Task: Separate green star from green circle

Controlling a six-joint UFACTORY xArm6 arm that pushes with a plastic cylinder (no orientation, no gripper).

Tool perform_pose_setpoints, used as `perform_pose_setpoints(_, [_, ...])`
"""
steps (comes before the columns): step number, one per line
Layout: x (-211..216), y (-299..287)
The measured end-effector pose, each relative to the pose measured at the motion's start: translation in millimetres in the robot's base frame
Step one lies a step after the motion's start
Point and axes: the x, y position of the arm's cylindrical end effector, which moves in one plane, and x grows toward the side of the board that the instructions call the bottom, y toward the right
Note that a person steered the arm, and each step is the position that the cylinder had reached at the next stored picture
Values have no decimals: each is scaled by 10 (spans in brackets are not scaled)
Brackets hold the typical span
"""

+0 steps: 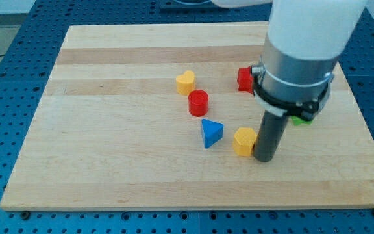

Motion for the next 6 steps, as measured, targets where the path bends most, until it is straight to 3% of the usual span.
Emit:
perform_pose_setpoints(1, [-124, 572])
perform_pose_setpoints(2, [-539, 1507])
perform_pose_setpoints(3, [-842, 1841])
perform_pose_setpoints(6, [-845, 813])
